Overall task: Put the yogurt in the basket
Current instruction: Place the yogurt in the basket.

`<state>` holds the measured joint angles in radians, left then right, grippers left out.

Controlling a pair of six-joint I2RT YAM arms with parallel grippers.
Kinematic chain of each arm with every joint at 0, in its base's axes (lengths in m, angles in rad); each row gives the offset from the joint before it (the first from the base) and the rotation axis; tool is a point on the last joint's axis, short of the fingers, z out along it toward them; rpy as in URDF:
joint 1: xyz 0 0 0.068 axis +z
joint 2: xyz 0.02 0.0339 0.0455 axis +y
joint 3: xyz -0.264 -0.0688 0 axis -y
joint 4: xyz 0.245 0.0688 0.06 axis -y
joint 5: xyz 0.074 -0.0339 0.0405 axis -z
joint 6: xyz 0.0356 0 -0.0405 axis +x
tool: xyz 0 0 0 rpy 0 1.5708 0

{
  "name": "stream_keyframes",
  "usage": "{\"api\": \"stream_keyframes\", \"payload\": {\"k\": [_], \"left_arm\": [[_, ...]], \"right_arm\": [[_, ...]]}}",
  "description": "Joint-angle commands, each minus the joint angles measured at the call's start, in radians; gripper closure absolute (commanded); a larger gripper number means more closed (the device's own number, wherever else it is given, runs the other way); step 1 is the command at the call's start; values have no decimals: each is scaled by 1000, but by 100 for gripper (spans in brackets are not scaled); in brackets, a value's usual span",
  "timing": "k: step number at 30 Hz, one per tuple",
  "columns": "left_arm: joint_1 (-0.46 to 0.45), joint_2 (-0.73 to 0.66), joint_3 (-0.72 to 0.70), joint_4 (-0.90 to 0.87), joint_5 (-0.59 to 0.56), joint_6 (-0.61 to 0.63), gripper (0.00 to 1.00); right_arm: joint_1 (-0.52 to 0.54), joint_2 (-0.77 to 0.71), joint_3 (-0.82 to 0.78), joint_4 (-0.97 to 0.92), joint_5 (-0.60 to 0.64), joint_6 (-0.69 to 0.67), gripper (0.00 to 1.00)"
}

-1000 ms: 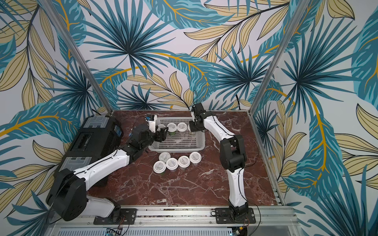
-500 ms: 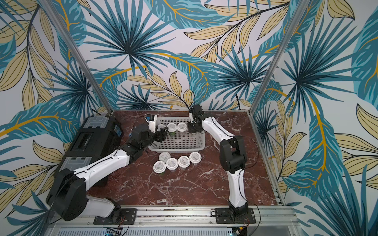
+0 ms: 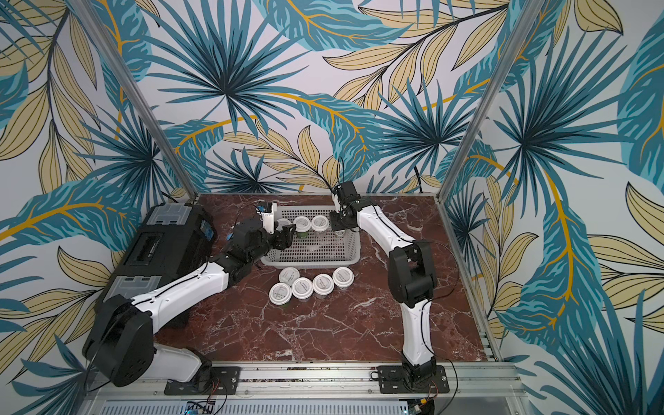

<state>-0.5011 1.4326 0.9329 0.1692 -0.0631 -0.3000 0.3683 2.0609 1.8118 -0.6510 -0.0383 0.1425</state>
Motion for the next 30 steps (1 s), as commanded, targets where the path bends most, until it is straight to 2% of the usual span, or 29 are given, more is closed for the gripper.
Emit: {"api": "stream_keyframes", "payload": {"k": [1,7,30], "left_arm": [[5,4,4,18,6,4,28],[5,-4,1,16,2,6,28],[4,-11,-3,18,4,4,28]], "right_arm": [[4,-78,-62,9,19,15,54],[3,-77,-90,-7,45,12,54],[-4,81,34,-30,37,-2,55]]}}
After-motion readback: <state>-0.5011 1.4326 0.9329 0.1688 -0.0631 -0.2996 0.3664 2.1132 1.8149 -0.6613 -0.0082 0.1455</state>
